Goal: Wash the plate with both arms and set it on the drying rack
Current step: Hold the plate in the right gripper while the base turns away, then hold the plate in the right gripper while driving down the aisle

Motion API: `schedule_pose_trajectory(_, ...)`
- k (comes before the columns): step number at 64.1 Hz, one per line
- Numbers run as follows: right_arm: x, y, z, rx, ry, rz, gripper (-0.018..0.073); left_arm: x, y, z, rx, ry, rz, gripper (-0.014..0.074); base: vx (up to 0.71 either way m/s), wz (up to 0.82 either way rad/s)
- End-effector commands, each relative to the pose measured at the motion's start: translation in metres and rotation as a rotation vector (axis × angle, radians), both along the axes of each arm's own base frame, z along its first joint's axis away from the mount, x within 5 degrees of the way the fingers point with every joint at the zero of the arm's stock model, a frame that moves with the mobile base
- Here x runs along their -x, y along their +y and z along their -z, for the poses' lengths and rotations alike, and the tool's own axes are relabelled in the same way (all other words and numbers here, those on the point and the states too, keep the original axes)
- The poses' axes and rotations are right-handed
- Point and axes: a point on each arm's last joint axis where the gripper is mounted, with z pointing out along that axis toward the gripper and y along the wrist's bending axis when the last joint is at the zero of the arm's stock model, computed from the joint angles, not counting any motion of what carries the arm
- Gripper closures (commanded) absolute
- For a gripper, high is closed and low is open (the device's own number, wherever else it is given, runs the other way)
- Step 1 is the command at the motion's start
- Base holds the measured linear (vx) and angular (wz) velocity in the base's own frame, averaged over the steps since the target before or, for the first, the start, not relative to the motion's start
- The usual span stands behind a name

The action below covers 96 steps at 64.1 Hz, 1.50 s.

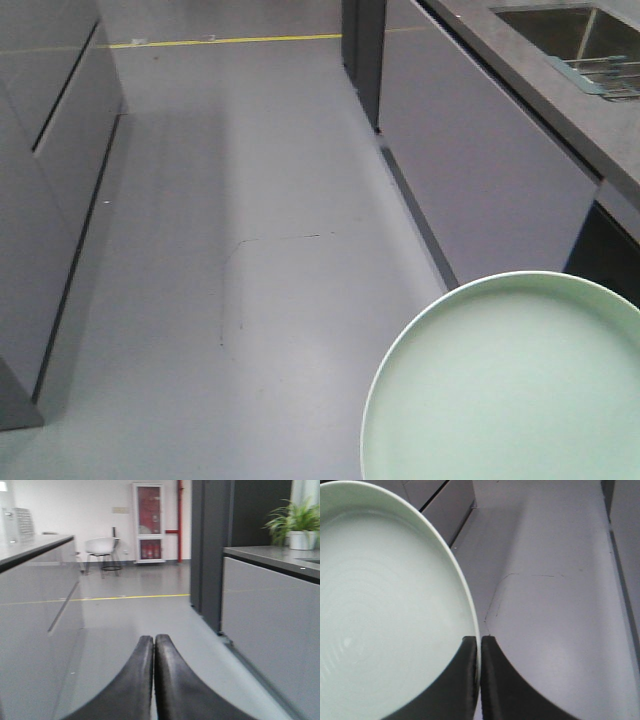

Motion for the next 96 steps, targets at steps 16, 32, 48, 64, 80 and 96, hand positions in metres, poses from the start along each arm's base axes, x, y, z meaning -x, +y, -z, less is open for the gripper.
schedule_pose_trajectory(16,-0.002,0.0,-0.0135,-0.04,-0.076,0.014,0.0561,0.001,-0.0007,-0.0008,0.009,-0.071,0.008,0.0602,0.04,0.52)
schedule_pose_trajectory(32,-0.002,0.0,-0.0135,-0.04,-0.076,0.014,0.0561,0.001,-0.0007,-0.0008,0.009,-0.071,0.008,0.0602,0.08,0.31)
schedule_pose_trajectory(48,-0.002,0.0,-0.0135,-0.04,-0.076,0.014,0.0561,0.001,-0.0007,-0.0008,0.009,-0.071,0.008,0.0602,0.11,0.24)
schedule_pose_trajectory(64,-0.002,0.0,-0.0135,-0.04,-0.076,0.014,0.0561,0.001,-0.0007,-0.0008,0.009,-0.071,0.008,0.0602,0.14,0.2)
schedule_pose_trajectory(80,-0.002,0.0,-0.0135,-0.04,-0.076,0.014,0.0561,0.001,-0.0007,-0.0008,0.009,-0.071,0.008,0.0602,0.18,0.13)
schedule_pose_trajectory(96,-0.0019,0.0,-0.0134,-0.039,-0.075,0.014,0.0561,0.001,-0.0007,-0.0008,0.009,-0.071,0.008,0.0602,0.22,0.07)
